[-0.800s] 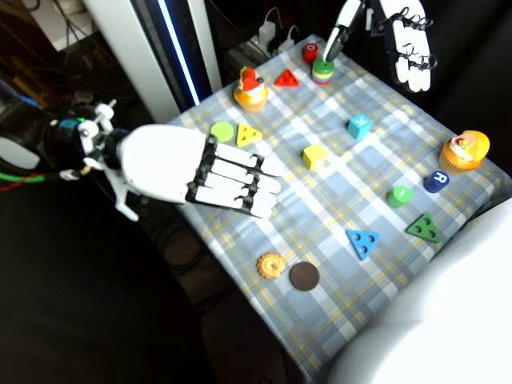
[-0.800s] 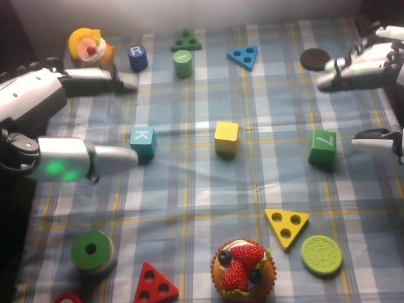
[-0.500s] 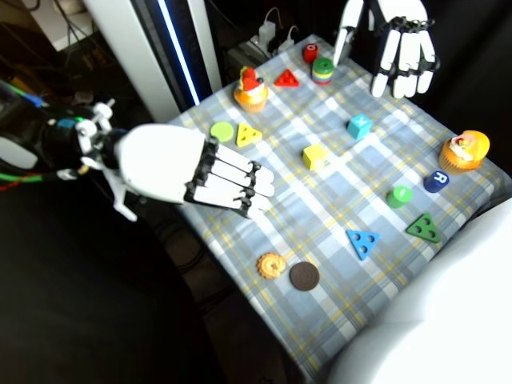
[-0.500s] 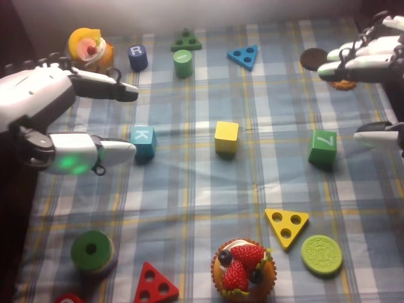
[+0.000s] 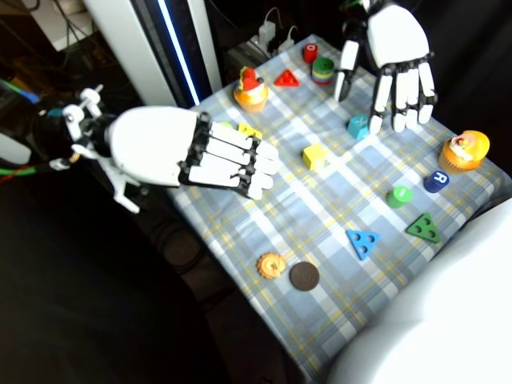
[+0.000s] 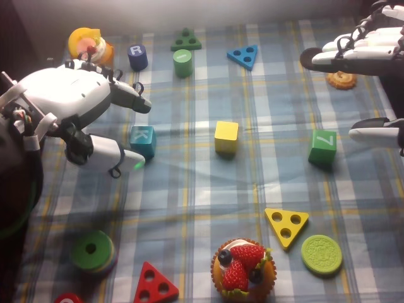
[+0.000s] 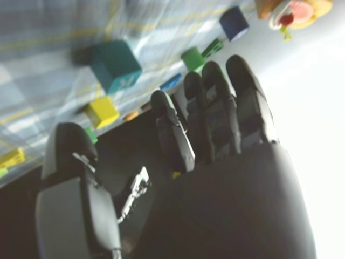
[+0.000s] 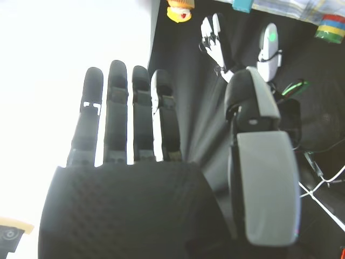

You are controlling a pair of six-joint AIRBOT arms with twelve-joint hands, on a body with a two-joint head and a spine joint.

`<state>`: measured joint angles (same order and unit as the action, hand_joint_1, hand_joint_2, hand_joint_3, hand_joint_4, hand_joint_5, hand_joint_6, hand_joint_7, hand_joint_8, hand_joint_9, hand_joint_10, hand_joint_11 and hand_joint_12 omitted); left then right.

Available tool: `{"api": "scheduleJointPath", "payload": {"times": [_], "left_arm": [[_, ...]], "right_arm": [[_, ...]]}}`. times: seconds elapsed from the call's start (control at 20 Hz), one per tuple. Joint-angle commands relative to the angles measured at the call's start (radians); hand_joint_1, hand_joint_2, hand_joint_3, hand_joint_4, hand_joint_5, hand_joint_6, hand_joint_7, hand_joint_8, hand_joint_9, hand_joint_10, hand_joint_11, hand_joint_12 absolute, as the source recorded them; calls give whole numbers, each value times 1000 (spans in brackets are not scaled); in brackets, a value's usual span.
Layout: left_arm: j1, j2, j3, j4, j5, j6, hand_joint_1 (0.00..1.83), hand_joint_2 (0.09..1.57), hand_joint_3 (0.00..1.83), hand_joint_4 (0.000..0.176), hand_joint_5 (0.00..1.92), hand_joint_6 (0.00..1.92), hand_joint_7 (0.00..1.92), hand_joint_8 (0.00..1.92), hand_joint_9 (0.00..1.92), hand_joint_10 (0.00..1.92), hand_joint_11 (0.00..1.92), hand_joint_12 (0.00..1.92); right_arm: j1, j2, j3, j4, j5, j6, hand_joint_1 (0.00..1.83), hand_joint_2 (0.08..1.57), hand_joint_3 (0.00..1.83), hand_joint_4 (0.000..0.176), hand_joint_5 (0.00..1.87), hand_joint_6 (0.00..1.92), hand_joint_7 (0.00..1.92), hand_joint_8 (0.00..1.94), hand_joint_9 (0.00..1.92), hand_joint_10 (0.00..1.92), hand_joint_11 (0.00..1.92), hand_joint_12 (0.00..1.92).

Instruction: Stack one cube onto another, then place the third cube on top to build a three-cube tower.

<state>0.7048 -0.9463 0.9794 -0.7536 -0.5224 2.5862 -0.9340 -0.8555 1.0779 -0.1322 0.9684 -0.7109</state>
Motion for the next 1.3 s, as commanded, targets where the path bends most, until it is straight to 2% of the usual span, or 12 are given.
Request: {"api": "scheduleJointPath", "payload": {"times": [0.0,0.15,0.2,0.25,0.4,0.45,0.7,0.75,0.8,0.9,1.05,1.25], "left_arm": [[-14,-9,9,16,-72,13,755,948,4,159,653,12,435,6,341,4,18,485],[-23,-28,32,-16,-50,38,739,961,5,167,660,8,445,7,348,6,14,491],[-26,-35,40,-20,-44,40,756,975,1,164,673,2,467,2,369,3,19,514],[-30,-44,47,-32,-38,57,775,972,0,153,703,11,489,8,394,10,48,533],[-33,-60,60,-48,-35,69,782,985,1,155,756,9,524,6,432,6,57,614],[-33,-63,63,-50,-33,69,782,985,0,162,762,7,531,6,438,6,54,628],[-31,-77,79,-76,-31,69,869,1028,0,136,874,3,613,2,505,4,69,599],[-30,-79,81,-79,-31,69,970,1103,3,168,930,811,621,9,507,8,60,592],[-29,-82,85,-85,-31,69,969,1144,8,174,883,1071,628,7,500,4,36,589],[-28,-85,89,-97,-31,69,977,1151,1,176,887,1112,674,8,513,3,34,616],[-29,-94,89,-105,-48,61,993,1139,2,176,913,1073,715,0,531,1,19,693],[-32,-82,72,-46,-82,-53,992,1143,0,176,912,1075,737,5,582,12,35,692]], "right_arm": [[5,2,-3,24,126,6,607,1157,1,0,468,4,464,3,437,4,0,1034],[5,2,-3,24,126,6,566,1156,1,0,465,0,466,2,446,5,2,1037],[5,2,-3,24,126,6,550,1165,1,0,460,0,471,1,452,3,14,1004],[5,2,-2,24,126,6,561,1169,1,0,454,0,473,1,444,0,4,996],[5,2,-1,26,126,6,547,1175,3,0,446,0,476,2,446,1,8,997],[5,2,0,26,126,6,547,1178,4,0,448,1,482,4,451,3,13,999],[3,-2,3,29,126,6,566,1191,1,0,437,0,496,2,454,1,14,967],[3,-3,4,29,126,6,568,1192,1,0,435,0,498,2,453,0,13,960],[2,-4,5,29,126,6,584,1195,1,0,430,0,501,2,457,2,14,962],[0,-5,5,30,126,6,599,1200,2,0,436,2,515,6,469,5,24,962],[-1,-6,6,30,126,6,585,1214,2,0,441,2,536,5,492,7,61,931],[-1,-7,7,30,126,6,574,1232,6,0,445,2,540,4,501,7,67,929]]}}
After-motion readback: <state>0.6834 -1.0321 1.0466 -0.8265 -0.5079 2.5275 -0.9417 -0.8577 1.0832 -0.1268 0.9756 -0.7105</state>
